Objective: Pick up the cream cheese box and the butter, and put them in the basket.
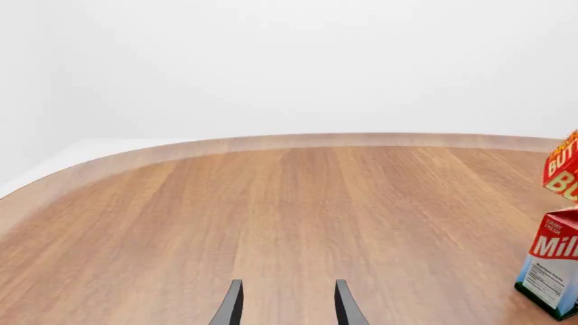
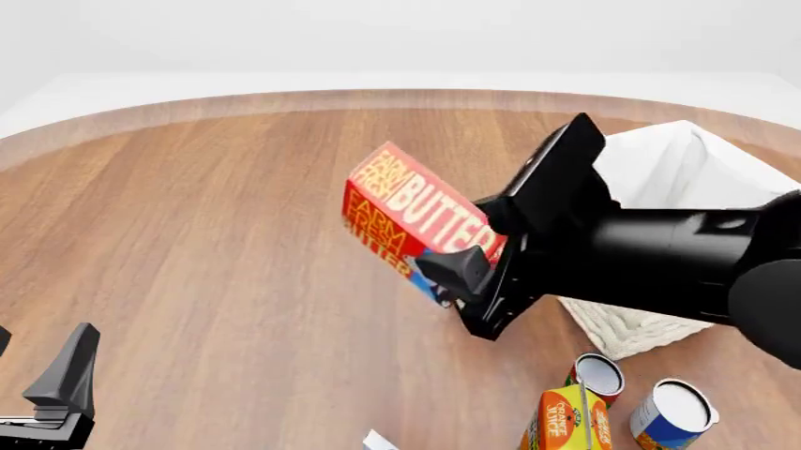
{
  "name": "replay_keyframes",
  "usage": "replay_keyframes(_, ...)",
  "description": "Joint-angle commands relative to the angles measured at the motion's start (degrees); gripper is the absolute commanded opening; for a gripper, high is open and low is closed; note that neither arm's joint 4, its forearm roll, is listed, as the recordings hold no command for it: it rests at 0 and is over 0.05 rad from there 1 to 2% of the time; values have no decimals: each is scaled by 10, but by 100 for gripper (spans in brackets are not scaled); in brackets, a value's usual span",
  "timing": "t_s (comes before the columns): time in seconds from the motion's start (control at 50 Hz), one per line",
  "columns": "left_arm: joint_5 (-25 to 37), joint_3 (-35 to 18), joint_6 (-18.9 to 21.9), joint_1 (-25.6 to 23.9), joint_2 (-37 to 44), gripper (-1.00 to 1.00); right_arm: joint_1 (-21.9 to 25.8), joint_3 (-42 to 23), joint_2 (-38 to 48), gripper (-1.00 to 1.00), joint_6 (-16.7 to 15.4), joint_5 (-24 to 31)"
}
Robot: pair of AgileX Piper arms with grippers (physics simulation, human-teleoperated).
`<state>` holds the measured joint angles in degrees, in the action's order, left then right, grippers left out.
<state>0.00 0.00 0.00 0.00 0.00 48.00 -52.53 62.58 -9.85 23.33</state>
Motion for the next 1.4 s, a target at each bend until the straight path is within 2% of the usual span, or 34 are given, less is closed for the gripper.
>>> replay_keyframes(0.02, 0, 0, 0, 0, 0, 100, -17, -53, -48, -100, -2, 24)
replay_keyframes(0.18, 0, 0, 0, 0, 0, 100, -48, -83, -76, -100, -3, 42)
replay_keyframes(0.4, 0, 0, 0, 0, 0, 100, -107, -109, -109, -100, 17, 54)
replay_keyframes(0.7, 0, 0, 0, 0, 0, 100, -185, -122, -141, -100, 63, 54)
replay_keyframes(0.8, 0, 0, 0, 0, 0, 100, -221, -123, -150, -100, 94, 54)
replay_keyframes(1.02, 0, 0, 0, 0, 0, 100, -286, -119, -154, -100, 141, 45)
replay_keyframes(1.4, 0, 0, 0, 0, 0, 100, -345, -76, -151, -100, 197, 12)
